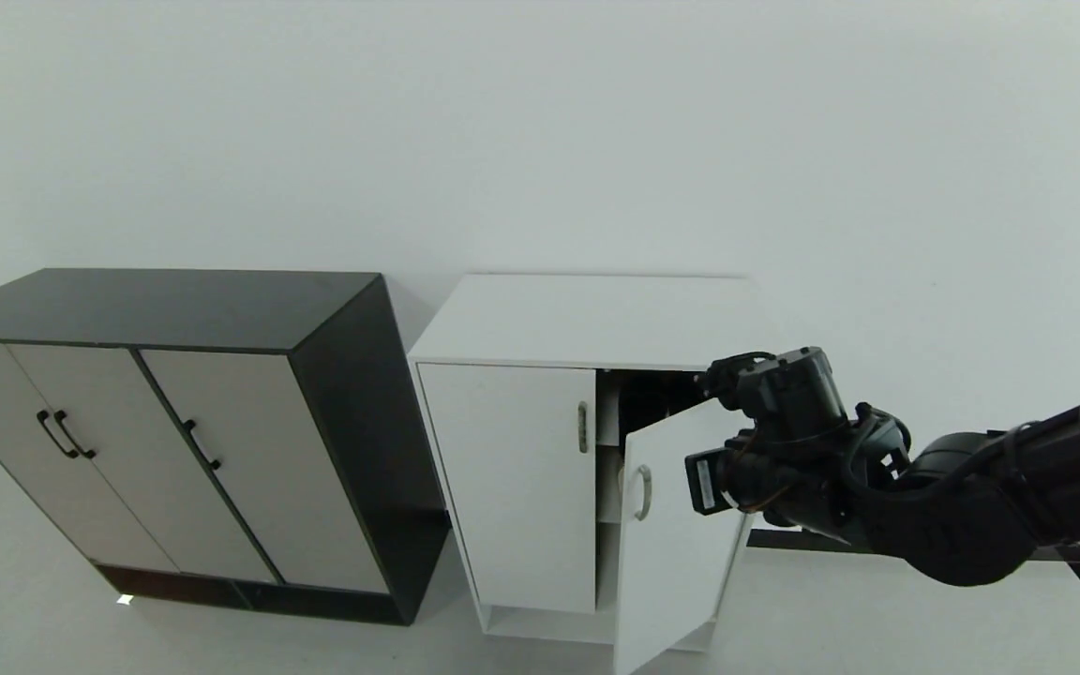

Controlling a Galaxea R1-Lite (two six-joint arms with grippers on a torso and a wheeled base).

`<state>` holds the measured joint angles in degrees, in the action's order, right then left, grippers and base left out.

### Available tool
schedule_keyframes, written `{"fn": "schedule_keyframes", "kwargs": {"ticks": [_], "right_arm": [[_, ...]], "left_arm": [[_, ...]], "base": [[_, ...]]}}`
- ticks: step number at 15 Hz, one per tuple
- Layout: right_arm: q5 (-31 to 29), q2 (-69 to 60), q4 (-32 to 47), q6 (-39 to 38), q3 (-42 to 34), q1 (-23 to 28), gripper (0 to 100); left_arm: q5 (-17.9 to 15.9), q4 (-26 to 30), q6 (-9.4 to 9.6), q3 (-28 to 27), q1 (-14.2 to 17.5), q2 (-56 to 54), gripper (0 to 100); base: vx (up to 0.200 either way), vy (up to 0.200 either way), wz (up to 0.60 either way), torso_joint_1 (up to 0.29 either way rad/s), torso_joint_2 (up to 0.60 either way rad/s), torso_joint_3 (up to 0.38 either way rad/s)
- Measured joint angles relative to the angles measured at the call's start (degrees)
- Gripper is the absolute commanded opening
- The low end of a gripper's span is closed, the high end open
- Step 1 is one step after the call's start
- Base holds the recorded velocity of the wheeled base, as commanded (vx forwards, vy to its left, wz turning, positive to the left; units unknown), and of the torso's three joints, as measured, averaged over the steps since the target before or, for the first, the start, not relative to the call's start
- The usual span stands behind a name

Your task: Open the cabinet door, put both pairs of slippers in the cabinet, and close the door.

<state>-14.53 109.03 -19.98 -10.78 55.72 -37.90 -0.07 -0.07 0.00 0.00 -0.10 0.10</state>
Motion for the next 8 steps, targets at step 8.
{"fn": "schedule_keyframes", "kwargs": {"ticks": [8], "right_arm": [[11.0, 0.0, -17.8, 3.2, -16.7, 0.6, 0]], "left_arm": [[-0.1, 0.1, 0.10, 0.0, 0.0, 0.0, 0]], "base": [[0.175, 0.000, 0.00, 0.002, 0.00, 0.003]]}}
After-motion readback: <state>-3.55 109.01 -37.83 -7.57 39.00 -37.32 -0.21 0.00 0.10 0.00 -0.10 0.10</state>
